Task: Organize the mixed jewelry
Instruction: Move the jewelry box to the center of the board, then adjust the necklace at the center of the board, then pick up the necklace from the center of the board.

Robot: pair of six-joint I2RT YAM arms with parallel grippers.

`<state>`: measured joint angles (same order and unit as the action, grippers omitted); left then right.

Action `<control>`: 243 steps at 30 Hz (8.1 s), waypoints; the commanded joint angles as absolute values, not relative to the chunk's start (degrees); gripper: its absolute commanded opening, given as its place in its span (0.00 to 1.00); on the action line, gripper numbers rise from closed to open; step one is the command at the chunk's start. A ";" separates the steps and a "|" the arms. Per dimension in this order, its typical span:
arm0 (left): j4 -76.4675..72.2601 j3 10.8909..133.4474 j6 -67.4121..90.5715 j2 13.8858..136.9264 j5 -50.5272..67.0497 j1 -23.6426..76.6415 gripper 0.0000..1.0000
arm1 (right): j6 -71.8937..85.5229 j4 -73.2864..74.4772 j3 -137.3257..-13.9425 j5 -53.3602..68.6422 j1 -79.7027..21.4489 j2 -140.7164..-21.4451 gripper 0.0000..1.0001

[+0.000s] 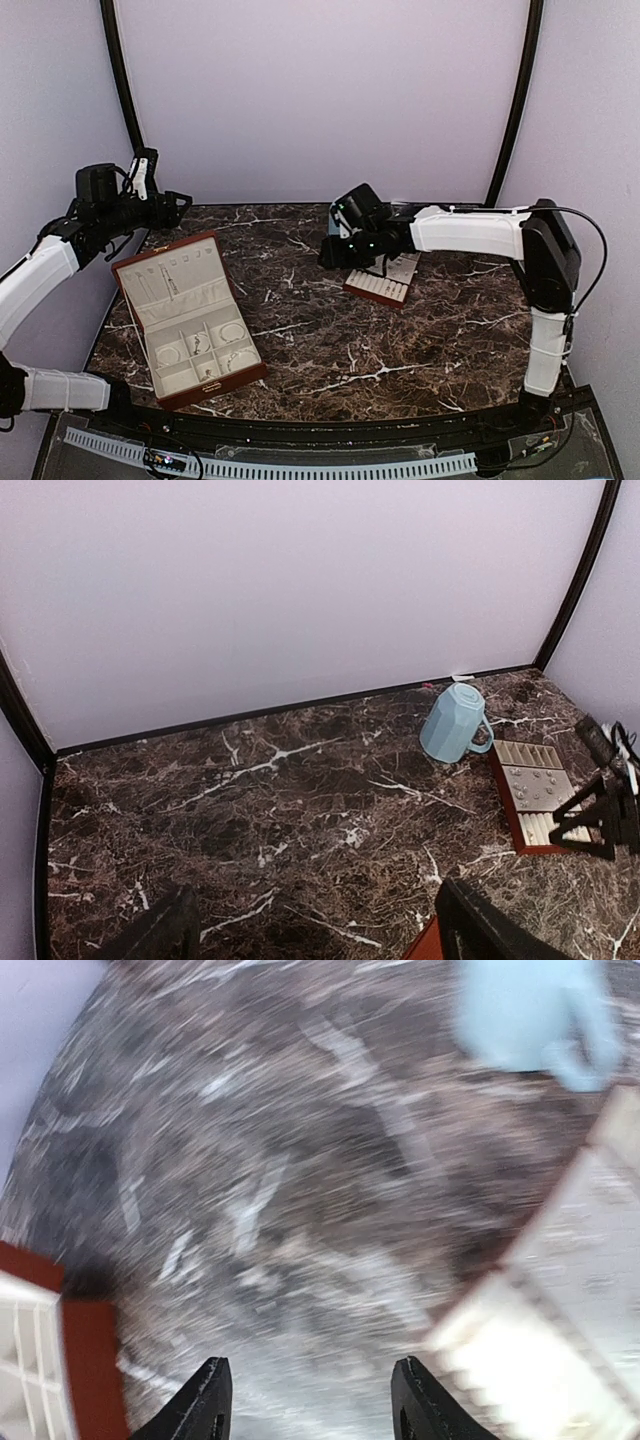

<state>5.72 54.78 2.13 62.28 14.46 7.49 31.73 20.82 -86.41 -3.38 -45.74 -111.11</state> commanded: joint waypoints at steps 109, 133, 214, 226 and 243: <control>2.59 51.10 0.40 56.88 8.84 7.12 0.84 | 36.72 35.28 -72.71 -20.02 -44.48 -94.82 0.52; 2.62 51.06 0.35 58.18 8.44 7.12 0.84 | 24.67 29.32 -59.19 -8.19 -21.23 -96.55 0.34; 2.43 50.98 0.35 57.10 8.68 7.12 0.84 | 34.52 35.94 -62.88 -14.21 -33.05 -104.65 0.18; 2.46 50.89 0.35 56.79 8.44 7.12 0.84 | 36.96 34.07 -61.47 -11.54 -33.05 -101.59 0.06; 2.24 50.63 0.35 56.10 7.82 7.12 0.84 | 38.21 28.07 -58.31 -7.90 -32.90 -92.90 0.00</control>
